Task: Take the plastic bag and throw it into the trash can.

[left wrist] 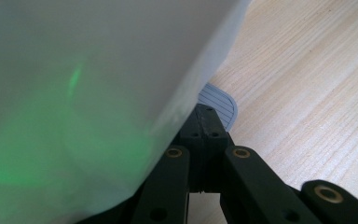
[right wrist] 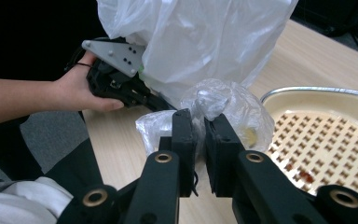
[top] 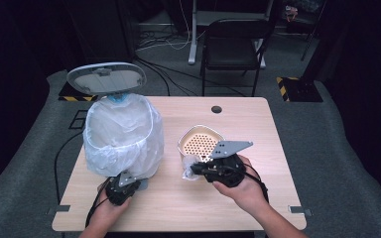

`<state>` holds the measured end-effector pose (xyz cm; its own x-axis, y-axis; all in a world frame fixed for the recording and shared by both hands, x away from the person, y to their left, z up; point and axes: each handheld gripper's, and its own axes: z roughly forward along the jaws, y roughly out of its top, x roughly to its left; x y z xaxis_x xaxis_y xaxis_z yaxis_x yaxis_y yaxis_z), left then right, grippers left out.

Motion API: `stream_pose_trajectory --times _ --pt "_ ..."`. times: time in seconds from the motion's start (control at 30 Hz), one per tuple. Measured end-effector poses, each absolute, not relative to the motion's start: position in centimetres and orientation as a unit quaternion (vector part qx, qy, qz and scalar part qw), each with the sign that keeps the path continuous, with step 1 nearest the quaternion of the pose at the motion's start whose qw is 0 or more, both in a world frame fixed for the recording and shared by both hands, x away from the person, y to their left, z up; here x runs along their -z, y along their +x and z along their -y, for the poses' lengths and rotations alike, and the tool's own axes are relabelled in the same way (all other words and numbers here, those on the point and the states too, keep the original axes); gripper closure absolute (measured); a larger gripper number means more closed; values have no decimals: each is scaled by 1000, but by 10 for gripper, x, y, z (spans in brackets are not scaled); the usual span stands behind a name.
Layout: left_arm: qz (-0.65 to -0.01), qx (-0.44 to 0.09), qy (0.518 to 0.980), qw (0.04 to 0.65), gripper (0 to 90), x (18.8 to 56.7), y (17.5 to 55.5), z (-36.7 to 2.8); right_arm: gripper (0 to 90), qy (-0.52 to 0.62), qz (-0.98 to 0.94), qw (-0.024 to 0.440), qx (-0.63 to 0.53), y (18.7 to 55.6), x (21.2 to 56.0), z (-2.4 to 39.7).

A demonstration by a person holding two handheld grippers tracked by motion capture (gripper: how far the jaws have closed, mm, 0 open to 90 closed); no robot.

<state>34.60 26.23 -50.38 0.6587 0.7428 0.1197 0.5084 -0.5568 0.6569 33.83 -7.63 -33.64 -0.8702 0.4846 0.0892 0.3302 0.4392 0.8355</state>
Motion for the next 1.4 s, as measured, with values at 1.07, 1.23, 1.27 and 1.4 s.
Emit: stream_pose_trajectory --times 1.07,1.23,1.27,1.4 --pt "-365 -197 860 299 900 504 346 -262 831 206 -847 88 -482 382 272 33" --pt "-365 -198 860 298 900 504 346 -262 831 207 -848 85 -480 388 273 28" --pt "-364 -198 860 298 900 504 346 -262 831 206 -849 85 -479 389 272 27" --pt "-366 -198 859 298 900 504 346 -262 831 207 -847 86 -482 393 271 24"
